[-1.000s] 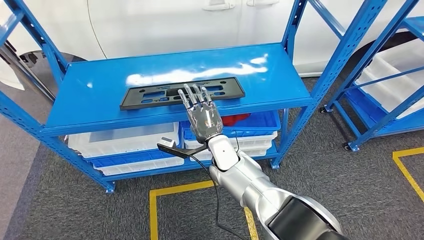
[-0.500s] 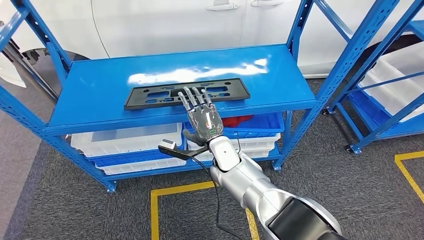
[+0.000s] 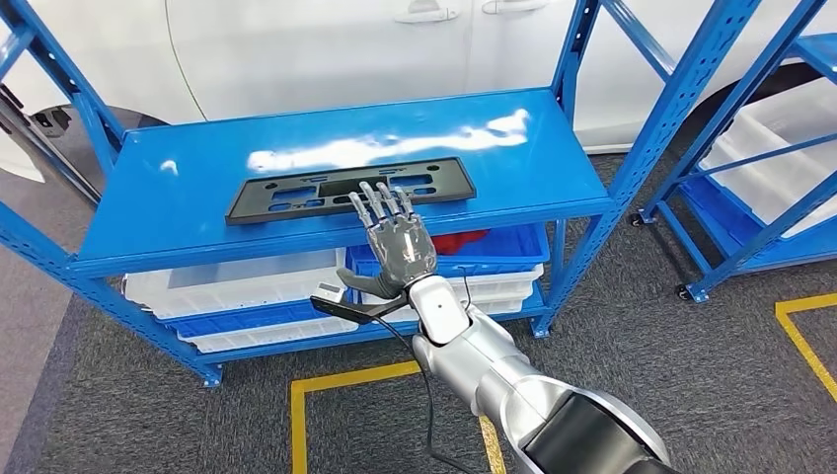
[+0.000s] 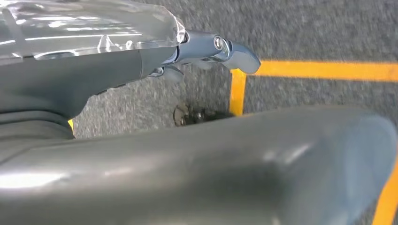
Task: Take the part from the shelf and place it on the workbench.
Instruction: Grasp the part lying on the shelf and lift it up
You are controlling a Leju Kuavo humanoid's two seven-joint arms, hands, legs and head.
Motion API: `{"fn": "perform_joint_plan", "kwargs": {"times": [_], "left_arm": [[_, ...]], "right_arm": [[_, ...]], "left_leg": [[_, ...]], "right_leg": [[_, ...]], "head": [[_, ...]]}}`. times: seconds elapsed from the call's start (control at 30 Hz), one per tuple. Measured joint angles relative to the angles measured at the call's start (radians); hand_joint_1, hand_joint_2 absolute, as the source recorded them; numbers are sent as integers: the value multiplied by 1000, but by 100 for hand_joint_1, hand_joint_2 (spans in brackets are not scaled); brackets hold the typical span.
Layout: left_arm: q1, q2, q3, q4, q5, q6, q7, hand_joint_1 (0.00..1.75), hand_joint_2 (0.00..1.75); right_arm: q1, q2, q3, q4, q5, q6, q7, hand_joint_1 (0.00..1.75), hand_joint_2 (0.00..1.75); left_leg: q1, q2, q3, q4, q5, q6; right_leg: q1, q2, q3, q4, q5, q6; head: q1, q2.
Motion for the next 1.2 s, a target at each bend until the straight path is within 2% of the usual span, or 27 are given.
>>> {"fn": "perform_joint_plan", "kwargs": {"times": [0.07,0.13,0.17,0.2,0.27,0.3,0.33,0.37,0.4,0.43,0.5,0.53,0.63,0.67,0.73,0.8,0.83,0.87,0.9,0.93,0.97,1.0,1.03,1.13,1.2], "left_arm": [[-2,0,-1,0,-1,0,-1,0,0],[-2,-2,-2,0,-1,0,-3,0,0],[-3,-3,-2,0,-1,0,-3,0,0],[-4,-4,-3,0,-2,1,-3,0,0],[-6,-4,-3,0,-2,2,-3,0,0],[-7,-4,-4,0,-3,2,-3,0,0],[-7,-4,-4,0,-3,2,-3,0,0],[-6,-4,-4,0,-3,2,-3,0,0],[-6,-5,-4,0,-4,1,-3,0,0],[-6,-5,-5,0,-4,1,-3,0,0],[-7,-7,-6,0,-4,1,-3,0,0],[-8,-7,-7,0,-4,1,-4,0,0],[-9,-7,-7,0,-4,1,-4,0,0],[-9,-7,-7,0,-4,1,-4,0,0],[-9,-7,-7,0,-3,1,-5,0,0],[-7,-7,-7,0,-3,1,-5,0,0],[-5,-7,-7,0,-2,1,-5,0,0],[-4,-7,-7,0,-2,1,-5,0,0],[-4,-6,-6,0,-1,1,-6,0,0],[-4,-6,-6,0,-1,1,-6,0,0],[-4,-5,-6,0,-1,1,-6,0,0],[-5,-4,-7,0,-1,0,-6,0,0],[-5,-4,-7,0,-1,0,-7,0,0],[-3,-4,-7,0,-1,0,-7,0,0],[-3,-5,-7,0,-1,0,-8,0,0]], "right_arm": [[2,1,0,0,4,0,-2,0,0],[6,1,0,-5,6,0,-9,0,0],[7,2,0,-9,6,0,-14,0,0],[8,2,0,-12,6,0,-19,0,0],[14,3,0,-15,6,0,-30,0,0],[19,3,0,-15,5,0,-35,0,0],[24,3,0,-15,3,0,-41,0,0],[27,3,0,-15,1,0,-46,0,0],[29,4,0,-16,-1,0,-51,0,0],[29,5,0,-18,-3,0,-56,0,0],[29,8,0,-23,-5,0,-63,0,0],[30,9,1,-26,-5,-1,-65,0,0],[33,12,1,-31,-5,-1,-68,0,0],[33,14,1,-33,-6,-1,-68,0,0],[33,18,1,-35,-5,-1,-68,0,0],[37,20,2,-34,-5,-1,-68,0,0],[39,21,2,-34,-5,-1,-68,0,0],[41,21,2,-34,-5,-1,-68,0,0],[43,21,2,-34,-5,-1,-68,0,0],[43,21,2,-34,-4,-1,-67,0,0],[42,22,2,-34,-4,-1,-65,0,0],[41,23,2,-34,-3,-1,-64,0,0],[40,24,2,-34,-2,-1,-61,0,0],[40,25,2,-35,-1,-1,-56,0,0],[39,26,2,-38,-2,-1,-56,0,0]], "left_leg": [[-5,-1,11,-24,-1,7],[0,-1,14,-30,1,16],[3,-1,16,-34,3,21],[6,0,19,-37,4,26],[5,1,19,-38,3,31],[5,1,20,-38,2,32],[5,0,20,-37,1,32],[5,-1,21,-36,-1,31],[5,-1,23,-34,-3,29],[5,-2,25,-32,-6,26],[1,-3,26,-27,-13,17],[0,-3,26,-26,-16,12],[1,-2,30,-27,-20,-6],[3,-1,25,-13,-29,-11],[4,1,-19,79,-74,-18],[4,1,-90,212,-124,-22],[5,1,-113,250,-128,-22],[4,1,-120,252,-114,-20],[4,1,-106,214,-81,-17],[3,1,-77,147,-39,-11],[1,1,-45,80,-9,-5],[-2,1,-18,23,8,1],[-5,1,-1,-10,12,6],[-5,-1,14,-34,2,21],[-1,-1,27,-40,-1,32]], "right_leg": [[2,0,-2,0,-1,10],[1,0,-2,5,-8,21],[1,-1,-9,23,-21,27],[-1,-1,-27,61,-43,33],[-7,-2,-91,191,-102,42],[-10,-3,-124,252,-121,45],[-13,-3,-144,283,-122,47],[-15,-3,-146,278,-106,48],[-17,-4,-127,230,-71,47],[-18,-4,-95,157,-31,45],[-15,-4,-41,37,15,38],[-13,-4,-31,14,18,33],[-12,-2,-26,5,16,15],[-13,-2,-22,1,16,8],[-14,-3,-14,-6,13,-4],[-11,-4,-9,-5,8,-11],[-9,-4,-6,-5,5,-12],[-7,-3,-2,-4,1,-12],[-5,-3,4,-4,-3,-12],[-4,-2,12,-4,-8,-10],[-2,-2,19,-4,-13,-7],[0,-2,23,-3,-18,-3],[1,-2,25,-4,-21,2],[1,-2,27,3,-21,20],[-1,-3,9,50,-42,30]], "head": [[0,0],[0,0],[0,0],[0,0],[0,0],[0,0],[0,0],[0,0],[0,0],[0,0],[0,0],[0,0],[0,0],[0,0],[0,0],[0,0],[0,0],[0,0],[0,0],[0,0],[0,0],[0,0],[0,0],[0,0],[0,0]]}}
